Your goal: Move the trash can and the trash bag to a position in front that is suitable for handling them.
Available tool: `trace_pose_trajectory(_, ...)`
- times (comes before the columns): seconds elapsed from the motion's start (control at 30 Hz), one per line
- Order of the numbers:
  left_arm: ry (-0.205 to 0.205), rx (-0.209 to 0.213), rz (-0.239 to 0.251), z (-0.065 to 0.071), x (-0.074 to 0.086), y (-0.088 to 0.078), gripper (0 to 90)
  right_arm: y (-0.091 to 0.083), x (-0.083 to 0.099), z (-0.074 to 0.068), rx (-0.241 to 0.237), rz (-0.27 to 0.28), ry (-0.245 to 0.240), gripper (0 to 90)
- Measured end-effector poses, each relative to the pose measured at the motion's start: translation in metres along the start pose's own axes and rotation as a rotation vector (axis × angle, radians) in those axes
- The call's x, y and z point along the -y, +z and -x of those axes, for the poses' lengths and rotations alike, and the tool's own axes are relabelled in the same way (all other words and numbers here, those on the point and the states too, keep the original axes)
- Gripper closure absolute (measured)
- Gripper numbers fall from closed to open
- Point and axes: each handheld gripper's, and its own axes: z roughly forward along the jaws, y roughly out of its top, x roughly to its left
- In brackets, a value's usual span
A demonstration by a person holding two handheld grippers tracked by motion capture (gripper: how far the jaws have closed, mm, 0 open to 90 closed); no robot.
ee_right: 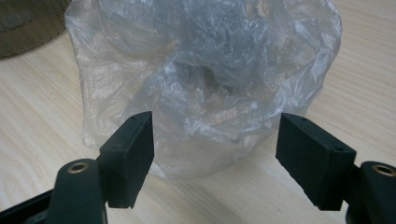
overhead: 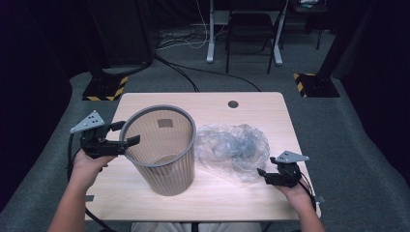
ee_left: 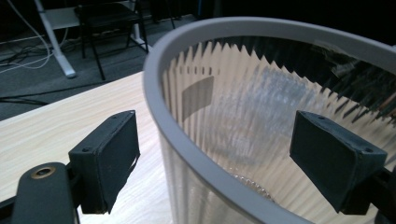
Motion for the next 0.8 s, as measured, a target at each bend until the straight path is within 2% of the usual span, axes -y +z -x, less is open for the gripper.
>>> trace_pose_trajectory(0.1,0.023,0.005,0.001,0.003,0.0,0.001,15.1,-0.002,-0.008,-0.002,0.02,0.0,-0.036,25.4)
trace_pose_trajectory(0.33,0.029,0.002,-0.004,0.006,0.0,0.002,14.6,-0.002,-0.035,-0.004,0.001,0.065,-0.031,21.8)
trace_pose_trajectory(0.47,0.032,-0.005,-0.006,0.007,-0.001,0.002,14.1,0.008,-0.048,-0.008,-0.013,0.07,-0.05,18.9)
trace_pose_trajectory(0.67,0.03,-0.013,-0.006,0.008,0.0,0.001,14.3,0.027,-0.066,-0.015,-0.004,0.084,-0.099,14.8)
trace_pose_trajectory(0.8,0.033,-0.011,-0.007,0.01,0.0,0.001,14.3,0.041,-0.073,-0.014,-0.018,0.093,-0.111,14.0)
